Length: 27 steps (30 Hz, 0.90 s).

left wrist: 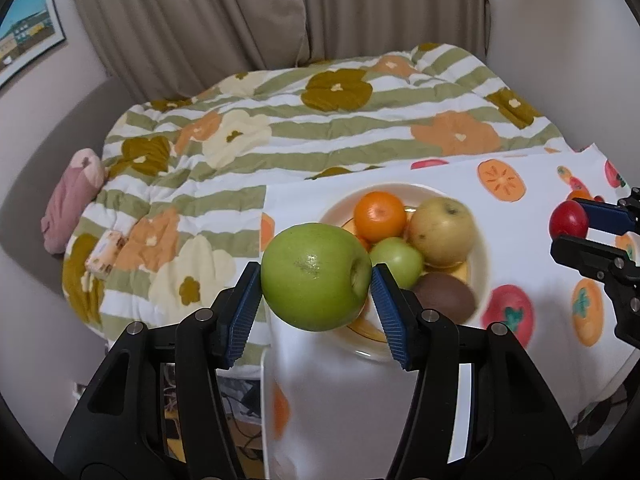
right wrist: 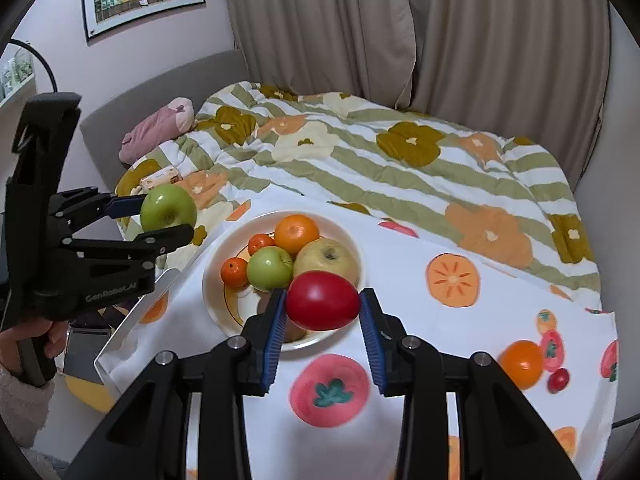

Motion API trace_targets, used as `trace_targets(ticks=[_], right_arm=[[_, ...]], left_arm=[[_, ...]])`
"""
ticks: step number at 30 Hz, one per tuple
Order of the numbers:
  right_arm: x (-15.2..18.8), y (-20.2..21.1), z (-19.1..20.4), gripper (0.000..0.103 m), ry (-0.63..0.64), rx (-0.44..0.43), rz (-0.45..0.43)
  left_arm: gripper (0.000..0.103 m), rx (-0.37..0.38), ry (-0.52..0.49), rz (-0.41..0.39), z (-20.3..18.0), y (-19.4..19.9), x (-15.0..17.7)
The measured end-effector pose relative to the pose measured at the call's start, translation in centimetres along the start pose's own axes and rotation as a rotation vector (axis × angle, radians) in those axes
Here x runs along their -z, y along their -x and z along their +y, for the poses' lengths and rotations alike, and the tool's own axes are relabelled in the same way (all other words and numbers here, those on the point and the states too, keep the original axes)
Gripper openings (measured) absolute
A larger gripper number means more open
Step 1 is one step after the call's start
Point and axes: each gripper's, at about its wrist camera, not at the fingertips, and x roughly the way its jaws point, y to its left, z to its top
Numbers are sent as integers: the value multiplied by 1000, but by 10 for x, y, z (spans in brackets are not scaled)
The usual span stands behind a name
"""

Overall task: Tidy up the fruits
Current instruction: 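Carry the green apple with the left tool while the right tool carries the tomato to the bowl, then release the green apple into the bowl with the left tool while the right tool releases the tomato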

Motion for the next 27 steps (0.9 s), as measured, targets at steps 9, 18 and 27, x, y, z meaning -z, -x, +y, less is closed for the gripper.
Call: trace_targets(ticks=[9, 18, 27], right_arm=[[-1, -50, 16, 34, -68, 27, 54], [1, -71, 23, 34, -106, 55, 85], [-1, -70, 21, 34, -117, 81, 85]], left_arm=[[60, 79, -64, 39, 18, -61, -2], [60, 135, -102, 71, 19, -87, 1], [103, 161, -126, 32, 19, -76, 0]])
